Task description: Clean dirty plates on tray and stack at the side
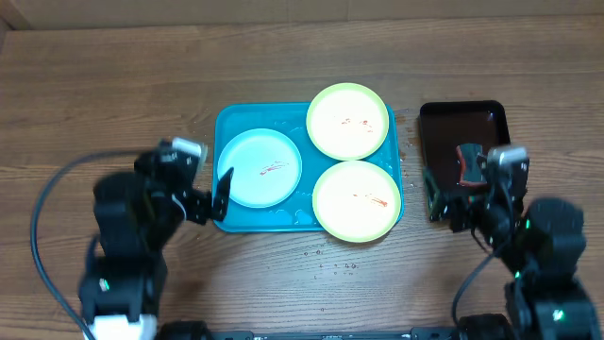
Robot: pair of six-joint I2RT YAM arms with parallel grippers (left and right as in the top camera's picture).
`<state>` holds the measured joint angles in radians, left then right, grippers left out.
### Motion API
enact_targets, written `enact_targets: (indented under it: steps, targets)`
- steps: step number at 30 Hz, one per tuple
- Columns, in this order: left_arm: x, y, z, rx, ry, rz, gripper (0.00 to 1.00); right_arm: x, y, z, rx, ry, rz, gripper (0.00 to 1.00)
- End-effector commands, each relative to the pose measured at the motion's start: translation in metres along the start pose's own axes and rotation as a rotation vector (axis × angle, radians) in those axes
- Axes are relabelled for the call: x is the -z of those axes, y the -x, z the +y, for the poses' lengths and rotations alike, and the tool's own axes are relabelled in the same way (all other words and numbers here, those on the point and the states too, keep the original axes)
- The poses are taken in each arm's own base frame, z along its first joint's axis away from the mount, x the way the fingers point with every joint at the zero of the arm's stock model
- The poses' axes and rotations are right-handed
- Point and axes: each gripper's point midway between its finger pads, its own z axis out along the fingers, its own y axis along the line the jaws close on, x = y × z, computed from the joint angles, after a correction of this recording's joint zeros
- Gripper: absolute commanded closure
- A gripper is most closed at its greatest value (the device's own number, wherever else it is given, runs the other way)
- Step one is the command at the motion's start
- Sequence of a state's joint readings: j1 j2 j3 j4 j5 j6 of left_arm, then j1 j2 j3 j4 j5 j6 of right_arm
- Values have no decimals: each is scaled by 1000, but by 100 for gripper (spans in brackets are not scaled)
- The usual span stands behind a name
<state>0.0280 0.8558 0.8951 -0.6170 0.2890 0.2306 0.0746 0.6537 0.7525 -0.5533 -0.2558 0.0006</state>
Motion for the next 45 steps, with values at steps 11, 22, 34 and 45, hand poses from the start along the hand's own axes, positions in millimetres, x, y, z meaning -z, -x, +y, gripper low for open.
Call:
enact_targets:
  steps: [11,22,34,45]
  targets:
    - [-28,22,10,313,-65,318,0,-37,31,-10,-156,-14,447,0]
    - [-67,-22,11,441,-75,523,12,-76,5,-12,-221,53,570,4]
    - [-119,-115,25,656,162,887,42,-78,-3,-20,-219,9,601,9]
    - [-165,-144,35,469,149,908,61,-77,-4,-20,-222,8,608,9]
